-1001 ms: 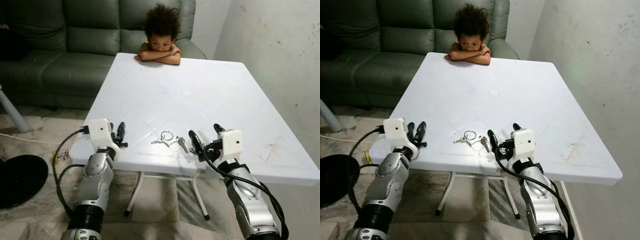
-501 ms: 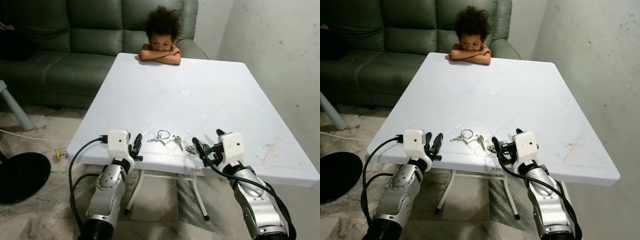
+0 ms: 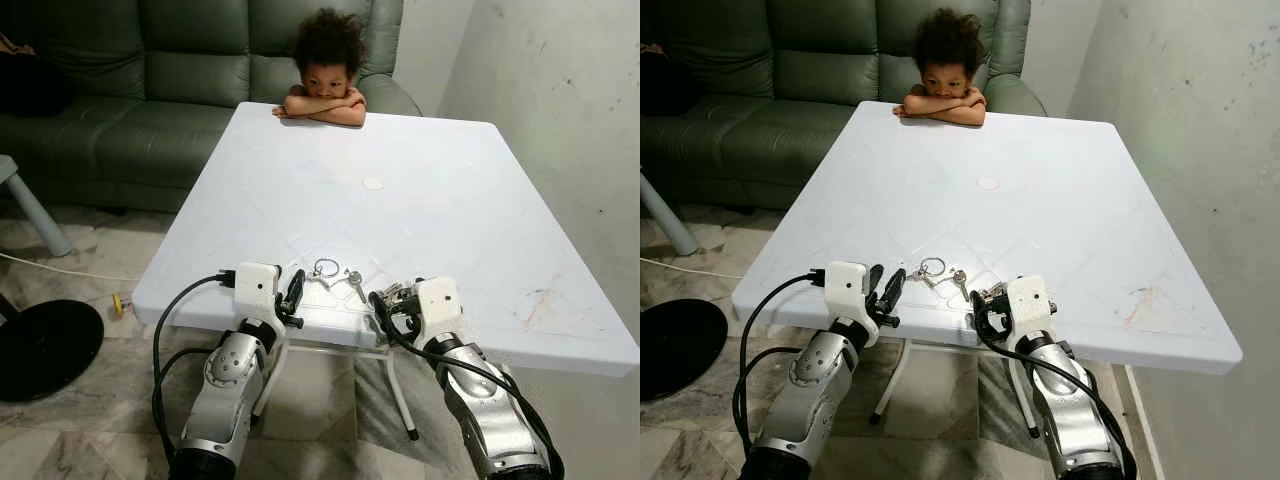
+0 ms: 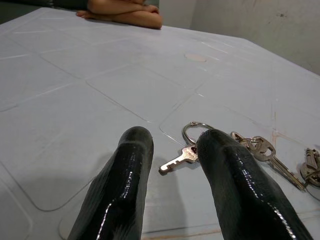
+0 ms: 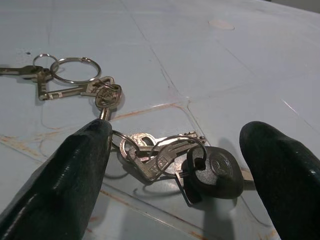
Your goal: Hang keys on a hook
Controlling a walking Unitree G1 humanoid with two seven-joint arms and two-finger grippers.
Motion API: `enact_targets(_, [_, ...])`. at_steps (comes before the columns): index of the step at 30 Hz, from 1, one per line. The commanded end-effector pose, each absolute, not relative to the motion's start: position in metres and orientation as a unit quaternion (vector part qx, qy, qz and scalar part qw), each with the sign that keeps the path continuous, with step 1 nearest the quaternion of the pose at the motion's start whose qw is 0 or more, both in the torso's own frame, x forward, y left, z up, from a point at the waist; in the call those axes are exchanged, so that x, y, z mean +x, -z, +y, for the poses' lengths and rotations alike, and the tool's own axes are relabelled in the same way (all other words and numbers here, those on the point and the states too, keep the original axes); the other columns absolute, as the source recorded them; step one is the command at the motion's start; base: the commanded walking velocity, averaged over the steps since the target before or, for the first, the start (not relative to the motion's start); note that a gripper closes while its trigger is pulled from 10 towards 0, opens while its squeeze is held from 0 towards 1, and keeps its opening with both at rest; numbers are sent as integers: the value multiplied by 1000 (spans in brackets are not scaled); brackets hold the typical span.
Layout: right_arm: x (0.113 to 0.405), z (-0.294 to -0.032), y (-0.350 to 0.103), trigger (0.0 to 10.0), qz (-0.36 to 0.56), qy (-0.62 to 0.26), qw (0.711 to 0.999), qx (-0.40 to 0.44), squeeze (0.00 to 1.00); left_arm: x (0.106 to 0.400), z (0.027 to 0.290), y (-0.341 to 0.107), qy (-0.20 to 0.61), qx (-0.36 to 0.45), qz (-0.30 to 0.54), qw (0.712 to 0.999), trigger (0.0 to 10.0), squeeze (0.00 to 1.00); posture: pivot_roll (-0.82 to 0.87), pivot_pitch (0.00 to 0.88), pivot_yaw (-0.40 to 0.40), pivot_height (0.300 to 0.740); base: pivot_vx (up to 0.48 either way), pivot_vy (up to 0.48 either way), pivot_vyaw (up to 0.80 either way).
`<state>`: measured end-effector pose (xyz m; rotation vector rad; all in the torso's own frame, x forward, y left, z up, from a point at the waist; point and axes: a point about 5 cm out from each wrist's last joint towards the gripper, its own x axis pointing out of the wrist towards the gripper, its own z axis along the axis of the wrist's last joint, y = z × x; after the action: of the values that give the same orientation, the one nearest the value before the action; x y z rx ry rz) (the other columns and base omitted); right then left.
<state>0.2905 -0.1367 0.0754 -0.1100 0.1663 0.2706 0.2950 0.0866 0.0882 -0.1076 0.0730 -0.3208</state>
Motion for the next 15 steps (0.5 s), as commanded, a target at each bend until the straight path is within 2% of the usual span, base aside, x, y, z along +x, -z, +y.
enact_targets(1, [292, -138, -75, 10000, 92, -123, 987, -55, 0, 294, 82, -93, 167, -53, 29, 984, 10000, 0, 102, 0, -73, 740, 0, 0, 0])
enact_targets(14, [292, -139, -72, 10000, 107, -54, 990, -68, 0, 293, 83, -94, 163, -55, 29, 985, 10000, 0, 107, 0, -80, 740, 0, 0, 0])
enact_targets(15, [291, -141, -72, 5098, 105, -46, 991, -72, 0, 294, 83, -95, 163, -57, 30, 985, 10000, 0, 104, 0, -79, 740, 0, 0, 0])
